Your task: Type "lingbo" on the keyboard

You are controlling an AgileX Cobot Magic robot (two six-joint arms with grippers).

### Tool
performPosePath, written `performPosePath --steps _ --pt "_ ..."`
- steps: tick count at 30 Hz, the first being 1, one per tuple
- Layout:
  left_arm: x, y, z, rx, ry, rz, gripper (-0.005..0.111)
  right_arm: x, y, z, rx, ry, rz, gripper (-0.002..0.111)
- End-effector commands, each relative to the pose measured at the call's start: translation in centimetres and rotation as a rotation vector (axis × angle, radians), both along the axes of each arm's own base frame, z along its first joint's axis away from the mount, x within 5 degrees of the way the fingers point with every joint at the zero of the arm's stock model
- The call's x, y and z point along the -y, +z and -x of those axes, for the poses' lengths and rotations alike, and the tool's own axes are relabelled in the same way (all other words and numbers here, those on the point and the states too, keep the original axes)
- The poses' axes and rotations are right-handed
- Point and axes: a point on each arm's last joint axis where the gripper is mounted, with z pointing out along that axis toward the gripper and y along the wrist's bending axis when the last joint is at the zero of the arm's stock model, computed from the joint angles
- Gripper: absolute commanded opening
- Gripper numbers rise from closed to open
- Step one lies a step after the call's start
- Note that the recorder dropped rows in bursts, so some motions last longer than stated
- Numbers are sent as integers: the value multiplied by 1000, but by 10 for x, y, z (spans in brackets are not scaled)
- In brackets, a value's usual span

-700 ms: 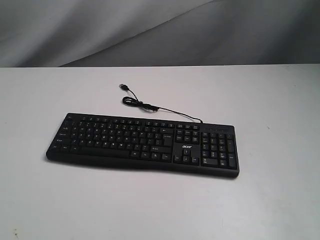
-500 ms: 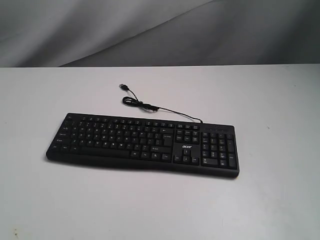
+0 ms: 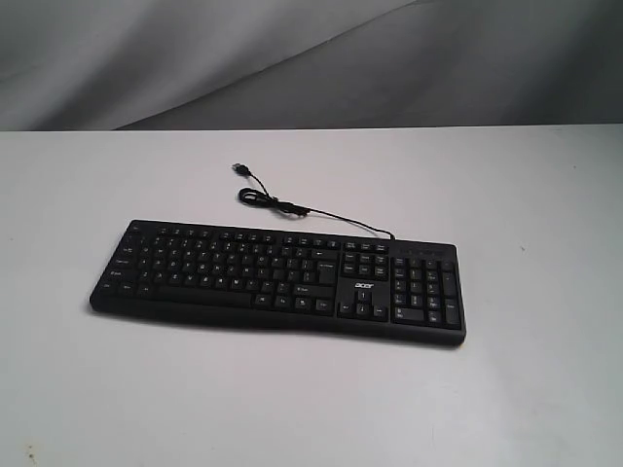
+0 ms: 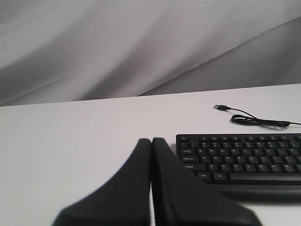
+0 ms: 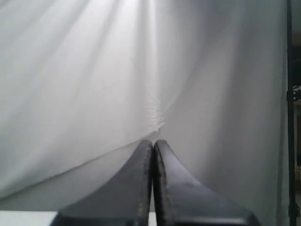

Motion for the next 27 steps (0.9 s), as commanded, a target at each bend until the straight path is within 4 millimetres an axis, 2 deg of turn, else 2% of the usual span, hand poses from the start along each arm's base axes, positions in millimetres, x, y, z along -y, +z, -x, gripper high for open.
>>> performPosePath --steps 1,2,3,5,7,11,15,19,20,21,22,23,25,27 --pt "0 -1 0 -3 -7 2 1 1 12 5 161 62 -178 0" --pt "0 -1 0 -3 -7 2 1 1 16 7 205 121 -306 0" --pt "0 -1 0 -3 -7 2 1 0 18 9 233 153 -341 0" --pt "0 -1 0 -3 -7 2 1 -4 21 9 236 183 -292 0" --pt "0 -1 0 -3 -7 2 1 -9 35 9 225 214 -227 0" --pt "0 -1 0 -3 -7 2 1 -15 71 -17 87 264 -211 0" --pt "0 -1 0 -3 -7 2 1 -19 101 -80 -133 295 -181 0" --pt "0 -1 0 -3 -7 2 1 -23 119 -150 -266 326 -56 0" --pt "0 -1 0 -3 -7 2 1 -24 116 -174 -315 329 19 0" --pt "0 -1 0 -3 -7 2 1 -24 120 -190 -329 327 77 0" --pt "0 -1 0 -3 -7 2 1 -24 115 -204 -366 329 126 0" --pt "0 -1 0 -3 -7 2 1 -24 116 -226 -391 322 207 0" --pt "0 -1 0 -3 -7 2 1 -24 107 -255 -448 302 318 0" --pt "0 -1 0 -3 -7 2 1 -23 98 -284 -523 209 422 0"
